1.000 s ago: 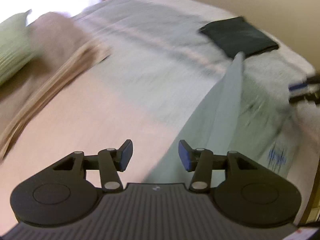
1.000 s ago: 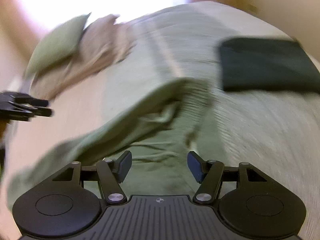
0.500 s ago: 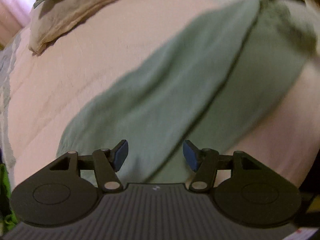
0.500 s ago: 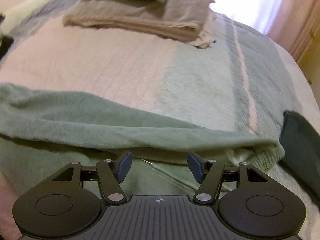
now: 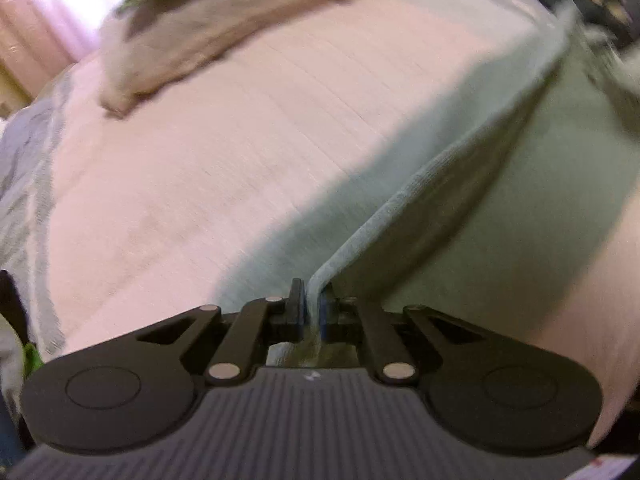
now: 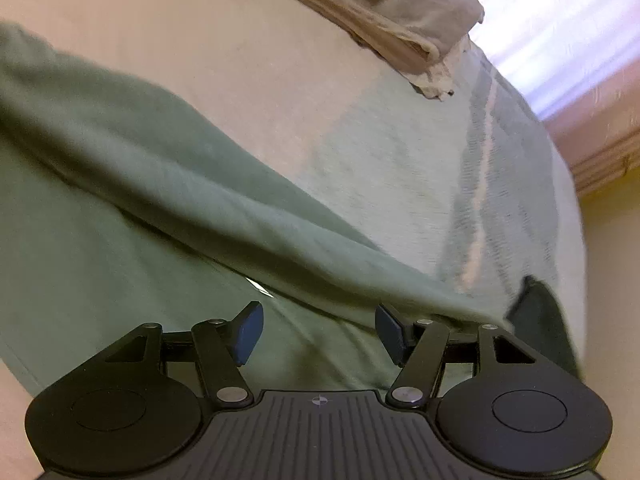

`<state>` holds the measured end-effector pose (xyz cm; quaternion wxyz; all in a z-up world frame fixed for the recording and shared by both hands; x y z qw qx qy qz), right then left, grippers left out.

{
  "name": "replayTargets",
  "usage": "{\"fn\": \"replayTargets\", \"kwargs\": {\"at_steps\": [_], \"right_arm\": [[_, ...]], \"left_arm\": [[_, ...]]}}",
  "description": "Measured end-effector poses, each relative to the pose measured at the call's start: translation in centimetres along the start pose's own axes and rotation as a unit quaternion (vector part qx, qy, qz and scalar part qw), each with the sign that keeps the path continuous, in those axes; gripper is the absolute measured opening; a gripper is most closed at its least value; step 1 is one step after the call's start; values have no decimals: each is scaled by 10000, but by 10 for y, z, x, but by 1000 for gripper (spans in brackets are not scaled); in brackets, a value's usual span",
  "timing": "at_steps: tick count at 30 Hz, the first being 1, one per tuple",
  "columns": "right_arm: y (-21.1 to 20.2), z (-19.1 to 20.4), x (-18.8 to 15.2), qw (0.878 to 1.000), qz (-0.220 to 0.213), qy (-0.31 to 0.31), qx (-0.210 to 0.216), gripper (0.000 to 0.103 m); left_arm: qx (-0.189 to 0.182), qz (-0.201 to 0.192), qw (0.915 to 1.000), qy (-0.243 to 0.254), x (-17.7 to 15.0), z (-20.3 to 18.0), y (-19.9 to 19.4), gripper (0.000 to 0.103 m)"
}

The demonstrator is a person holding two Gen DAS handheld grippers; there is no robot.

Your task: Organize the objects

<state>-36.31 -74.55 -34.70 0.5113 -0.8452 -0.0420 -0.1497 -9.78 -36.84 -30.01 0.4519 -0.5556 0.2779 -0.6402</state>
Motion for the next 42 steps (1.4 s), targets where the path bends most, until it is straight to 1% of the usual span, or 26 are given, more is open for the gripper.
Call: {"fn": "replayTargets", "kwargs": {"at_steps": [4, 6, 8, 11, 12, 14, 15, 16, 17, 18, 20, 22, 24, 26, 28, 29, 30, 31, 32, 33, 35, 38, 42], "right_arm": [[21, -44, -15, 9984, 53, -384, -400, 60], [35, -69, -21, 9974, 51, -487, -529, 60], [52, -96, -22, 9957, 6, -687, -622, 60], [81, -131, -20, 9914, 9, -1205, -511, 60], [90, -141, -18, 9893, 22, -1387, -451, 60], [111, -158, -17, 9861, 165, -1649, -110, 60], [120, -165, -17, 9844, 269, -1739, 84, 53], [128, -171, -17, 9823, 365, -1815, 293, 41], [135, -178, -16, 9805, 521, -1805, 580, 2], [138, -186, -13, 9814, 629, -1657, 740, 2], [130, -197, -2, 9858, 540, -1288, 928, 1], [126, -215, 11, 9886, 458, -1047, 978, 1], [130, -227, 25, 9899, 439, -950, 961, 1], [141, -232, 40, 9904, 449, -893, 956, 1], [158, -230, 48, 9912, 534, -779, 930, 1], [168, -229, 52, 9916, 595, -691, 918, 1], [178, -229, 53, 9921, 672, -559, 899, 2], [188, -226, 51, 9925, 741, -425, 876, 4], [199, -224, 50, 9930, 811, -304, 805, 15], [206, -222, 48, 9944, 829, -201, 627, 32], [208, -220, 45, 9968, 769, 43, 205, 45], [192, -222, 44, 9964, 641, 547, -109, 48], [148, -213, 45, 9946, 344, 909, -351, 49]], "left_arm": [[190, -127, 9997, 113, 52, 26, 4, 5], [272, -131, 9994, 153, 75, 36, 11, 5], [343, -84, 9991, 223, 91, 39, 14, 5], [387, 66, 9990, 234, 107, 47, 24, 5], [419, 142, 9987, 264, 108, 45, 24, 5], [452, 278, 9982, 283, 113, 46, 28, 5], [454, 344, 9981, 237, 116, 49, 31, 5], [451, 399, 9979, 225, 118, 49, 30, 5], [447, 432, 9978, 221, 122, 51, 29, 5], [459, 463, 9977, 200, 127, 54, 28, 5], [497, 486, 9975, 141, 141, 66, 29, 5], [589, 498, 9969, 129, 157, 83, 36, 5], [676, 462, 9965, 140, 173, 99, 51, 5], [709, 474, 9963, 128, 190, 114, 77, 5], [709, 492, 9961, 164, 202, 122, 109, 6], [730, 538, 9957, 167, 207, 125, 129, 8], [786, 562, 9952, 158, 211, 127, 147, 12], [835, 603, 9946, 111, 214, 129, 166, 18], [923, 639, 9937, 42, 217, 132, 181, 22], [1072, 637, 9922, -33, 219, 135, 193, 26], [1203, 564, 9909, -205, 222, 142, 208, 26], [1215, 438, 9910, -363, 216, 152, 205, 27], [1115, 361, 9912, -608, 192, 158, 171, 29]]}}
Point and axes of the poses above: each gripper's, at about its wrist camera, not at the fingertips, and y roughly the way its jaws point, z to its left, x to its top, the point moved 3 cm from there along y, roughly the way its jaws point, and after that the axes turned 1 degree about y, right-handed, at the moved point
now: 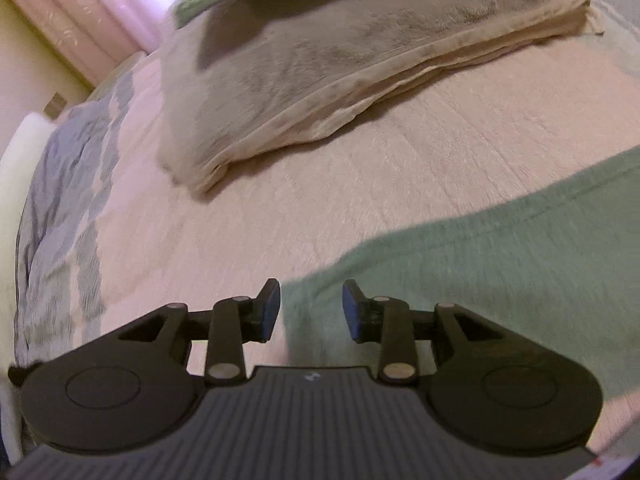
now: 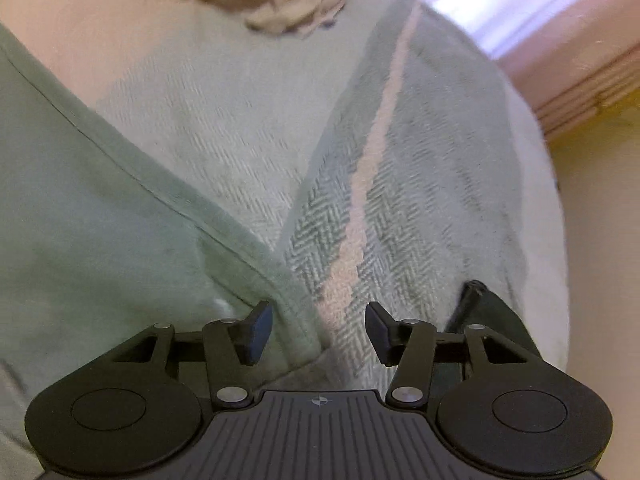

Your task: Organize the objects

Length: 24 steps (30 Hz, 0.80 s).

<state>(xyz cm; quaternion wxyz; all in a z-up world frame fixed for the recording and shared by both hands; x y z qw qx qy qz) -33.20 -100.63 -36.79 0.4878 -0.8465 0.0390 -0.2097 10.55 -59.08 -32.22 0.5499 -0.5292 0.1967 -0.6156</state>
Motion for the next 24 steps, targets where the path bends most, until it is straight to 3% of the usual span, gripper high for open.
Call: {"fn": "replayTargets", "kwargs": {"at_steps": [5, 9, 16, 20, 24], "right_arm": [[-57, 37, -12, 9974, -214, 526, 447, 50], [-93, 84, -34, 9944, -157, 661, 815, 50], [-157, 180, -110, 9964, 122, 415, 724, 51], [-173, 204, -154, 9932, 551, 836, 589, 51], [-190, 210, -200, 9831, 883, 1558, 393, 51]], "left_arm": [[-116, 53, 9991, -407, -68, 15, -57, 33], [-364, 416, 9952, -808, -148, 12, -98, 37], [-795, 1113, 9817, -1327, -279, -21, -146, 44], [-1276, 1325, 9692, -1639, -322, -45, -153, 45], [-1482, 1498, 9600, -1844, -346, -58, -146, 45]]}}
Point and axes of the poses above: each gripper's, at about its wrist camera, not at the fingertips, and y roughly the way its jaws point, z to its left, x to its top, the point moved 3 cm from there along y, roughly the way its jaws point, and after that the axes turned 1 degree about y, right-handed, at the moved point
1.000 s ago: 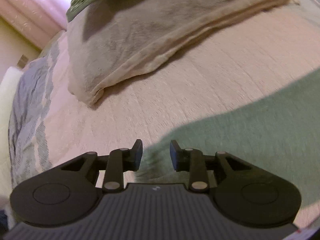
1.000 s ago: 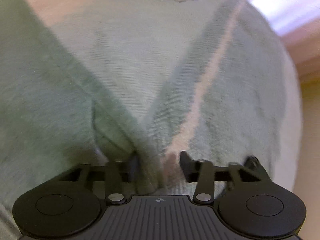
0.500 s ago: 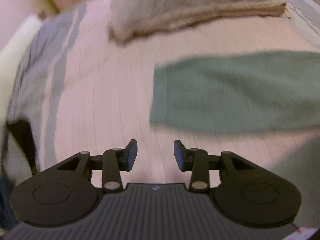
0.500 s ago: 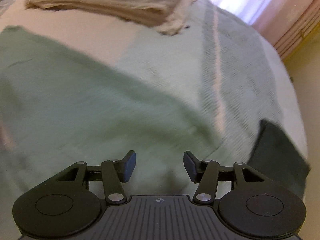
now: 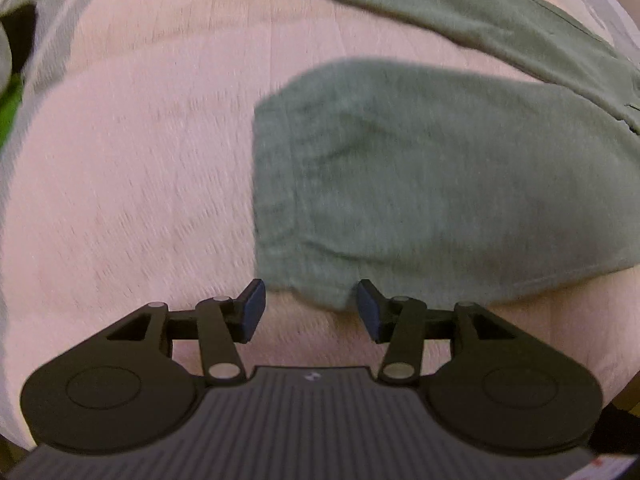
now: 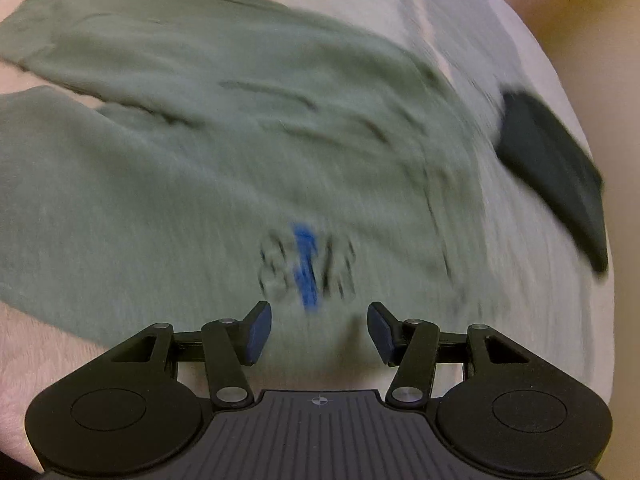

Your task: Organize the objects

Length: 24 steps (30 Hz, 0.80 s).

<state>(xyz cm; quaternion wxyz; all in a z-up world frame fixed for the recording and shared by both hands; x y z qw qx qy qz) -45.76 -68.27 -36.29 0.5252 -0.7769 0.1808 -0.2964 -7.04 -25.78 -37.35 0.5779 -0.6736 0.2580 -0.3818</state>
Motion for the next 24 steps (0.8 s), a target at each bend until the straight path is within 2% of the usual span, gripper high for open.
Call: {"fn": "replayTargets", "kwargs": {"at_steps": [3, 5, 6, 7, 8, 9, 12, 15, 19, 24], "right_arm": [[-2, -23, -25, 9978, 108, 646, -133, 51], [-4, -44, -35, 9941, 102, 1062, -172, 51], [-4, -57, -39, 9910, 58, 1327, -171, 51], [-3, -70, -42, 9877, 10, 1557, -170, 51], [-2, -83, -44, 9838, -40, 1783, -177, 51], [1, -97, -46, 9793, -86, 2015, -174, 51], [8, -138, -46, 9681, -253, 2492, -107, 51], [17, -168, -31, 9709, -587, 2312, 195, 51], [40, -188, 9, 9787, -976, 1617, 810, 51], [77, -194, 61, 9718, -1390, 1049, 1593, 51]], "left_arm": [[-72, 63, 9998, -159, -8, 1, 11, 45], [-115, 47, 9994, -325, -10, 2, 16, 41], [-126, 17, 9992, -371, -11, 1, 16, 30], [-127, 15, 9992, -384, -12, -1, 16, 13], [-67, 28, 9993, -375, -12, -4, 15, 4], [16, 44, 9994, -343, -12, -7, 13, 0], [296, -40, 9993, -224, -16, -17, -1, 0], [635, 3, 9977, -255, -25, -23, -17, 0], [912, 106, 9957, -153, -26, -36, -24, 0], [1050, -6, 9945, 24, -4, -69, -28, 0]]}}
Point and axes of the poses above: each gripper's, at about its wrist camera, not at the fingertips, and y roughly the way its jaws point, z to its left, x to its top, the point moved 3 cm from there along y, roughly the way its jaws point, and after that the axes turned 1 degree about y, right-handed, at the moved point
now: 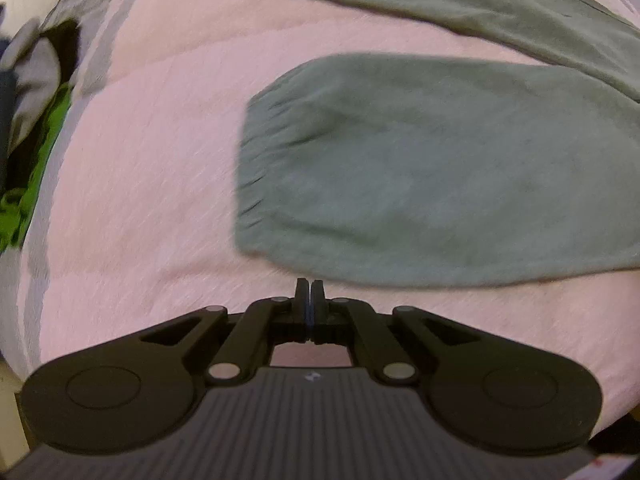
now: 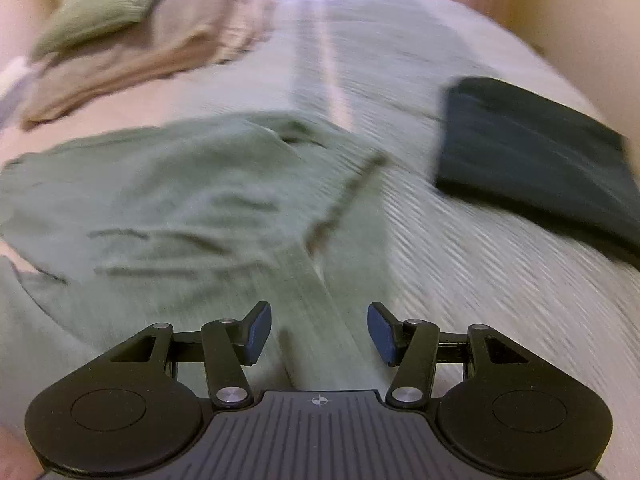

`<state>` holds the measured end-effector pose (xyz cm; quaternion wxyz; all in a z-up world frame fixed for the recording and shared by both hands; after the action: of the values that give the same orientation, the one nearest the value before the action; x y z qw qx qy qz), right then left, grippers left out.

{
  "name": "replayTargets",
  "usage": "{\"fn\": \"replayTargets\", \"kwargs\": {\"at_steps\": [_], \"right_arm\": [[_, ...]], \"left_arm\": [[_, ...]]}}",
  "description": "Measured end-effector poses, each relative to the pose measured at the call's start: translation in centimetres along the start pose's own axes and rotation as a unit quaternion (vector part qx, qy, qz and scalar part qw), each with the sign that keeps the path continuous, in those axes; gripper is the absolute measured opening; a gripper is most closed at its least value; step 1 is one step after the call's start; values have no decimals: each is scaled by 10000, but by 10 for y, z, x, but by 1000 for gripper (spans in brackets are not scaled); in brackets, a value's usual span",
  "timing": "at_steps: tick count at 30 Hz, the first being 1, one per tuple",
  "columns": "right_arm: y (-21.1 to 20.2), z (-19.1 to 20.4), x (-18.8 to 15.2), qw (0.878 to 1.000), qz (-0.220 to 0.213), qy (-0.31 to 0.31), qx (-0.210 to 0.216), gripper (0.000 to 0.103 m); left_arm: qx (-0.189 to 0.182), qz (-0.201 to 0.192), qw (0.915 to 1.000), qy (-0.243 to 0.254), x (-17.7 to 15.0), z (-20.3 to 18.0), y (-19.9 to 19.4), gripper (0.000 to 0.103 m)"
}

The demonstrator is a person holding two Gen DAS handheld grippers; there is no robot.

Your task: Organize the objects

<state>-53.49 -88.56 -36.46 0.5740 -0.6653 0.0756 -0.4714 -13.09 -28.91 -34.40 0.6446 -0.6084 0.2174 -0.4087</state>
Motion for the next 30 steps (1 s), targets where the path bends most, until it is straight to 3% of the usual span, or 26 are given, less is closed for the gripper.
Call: {"fn": "replayTargets", "kwargs": {"at_steps": [5, 6, 8, 10, 12, 15, 19, 21, 23, 27, 30], "right_arm": [[38, -8, 20, 9960, 119, 226, 851, 47], [43, -11, 20, 9954, 183, 321, 882, 30], [47, -19, 22, 9912, 331, 629, 1121, 8], [39, -26, 27, 9904, 300, 784, 1094, 3], [20, -40, 38, 9906, -77, 1008, 922, 2], [12, -73, 54, 9851, -393, 1447, 841, 2], [48, -72, 44, 9909, 428, 1107, 640, 9], [52, -78, 34, 9897, 369, 1280, 526, 31], [42, -85, 28, 9883, 194, 1476, 321, 45], [3, -86, 14, 9876, -108, 1567, -71, 45], [-25, -74, -5, 9854, -248, 1681, 54, 46]], "left_arm": [[-252, -338, 9975, 563, 43, -64, -10, 0], [-334, -444, 9955, 762, 53, -81, -13, 0], [-584, -645, 9893, 1169, 74, -120, -19, 0], [-806, -821, 9830, 1429, 94, -153, -24, 0], [-1073, -1028, 9747, 1669, 115, -191, -30, 0], [-1480, -1268, 9590, 2059, 138, -240, -37, 0], [-1769, -1437, 9448, 2353, 155, -280, -42, 2], [-1828, -1431, 9425, 2404, 157, -286, -44, 2], [-1801, -1413, 9428, 2424, 155, -286, -45, 5], [-1703, -1242, 9519, 2222, 156, -281, -42, 6], [-1637, -1099, 9583, 2069, 150, -276, -35, 6]]}}
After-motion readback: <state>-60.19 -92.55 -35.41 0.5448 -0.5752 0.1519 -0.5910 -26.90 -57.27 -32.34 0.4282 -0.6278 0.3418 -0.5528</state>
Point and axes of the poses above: each gripper's, at about its wrist camera, not at the fingertips, and y roughly the way its jaws point, z to its left, x to its top, the point moved 3 cm from there along y, roughly the way its jaws point, and after that the axes turned 1 degree about y, right-handed, at the moved point
